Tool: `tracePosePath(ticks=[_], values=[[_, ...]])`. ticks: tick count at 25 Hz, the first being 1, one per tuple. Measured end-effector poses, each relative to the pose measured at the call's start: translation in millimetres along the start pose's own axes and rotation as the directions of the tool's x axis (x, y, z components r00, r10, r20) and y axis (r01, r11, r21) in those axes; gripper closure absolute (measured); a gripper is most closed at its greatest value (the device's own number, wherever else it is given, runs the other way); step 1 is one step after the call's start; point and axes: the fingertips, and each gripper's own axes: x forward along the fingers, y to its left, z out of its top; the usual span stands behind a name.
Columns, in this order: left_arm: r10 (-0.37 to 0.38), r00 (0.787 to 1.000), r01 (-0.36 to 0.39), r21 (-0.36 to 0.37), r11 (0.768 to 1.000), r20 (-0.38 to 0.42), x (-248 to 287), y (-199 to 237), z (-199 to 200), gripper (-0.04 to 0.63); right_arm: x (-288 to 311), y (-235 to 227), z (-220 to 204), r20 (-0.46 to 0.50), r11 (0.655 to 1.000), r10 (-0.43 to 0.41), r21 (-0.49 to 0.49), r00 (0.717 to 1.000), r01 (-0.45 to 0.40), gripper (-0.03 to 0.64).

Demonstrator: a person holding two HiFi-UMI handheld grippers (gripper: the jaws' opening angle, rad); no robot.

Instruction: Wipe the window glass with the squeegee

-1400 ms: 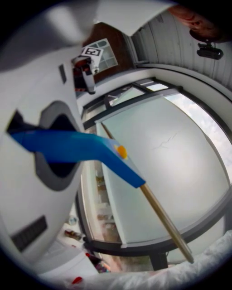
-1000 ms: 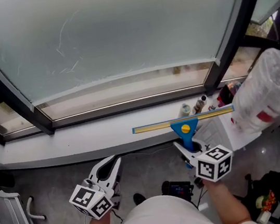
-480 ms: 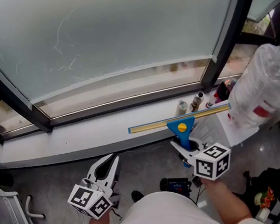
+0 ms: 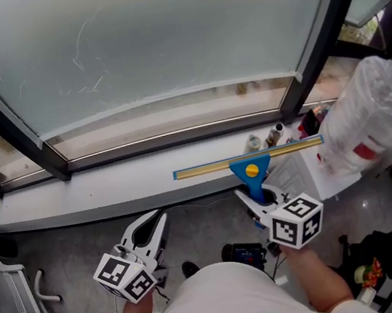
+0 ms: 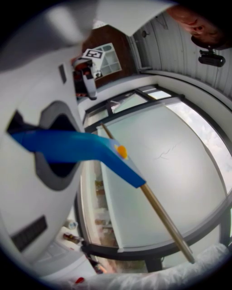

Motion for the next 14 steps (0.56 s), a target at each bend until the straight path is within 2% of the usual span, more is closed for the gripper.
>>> tracePosePath(ticks=[14], values=[[-0.012,1.0,0.012,0.003,1.0,0.002,9,4,2,0.548,6,-11,9,0.022,0.999,-0.034,-0.011,0.999,0.034,0.537]])
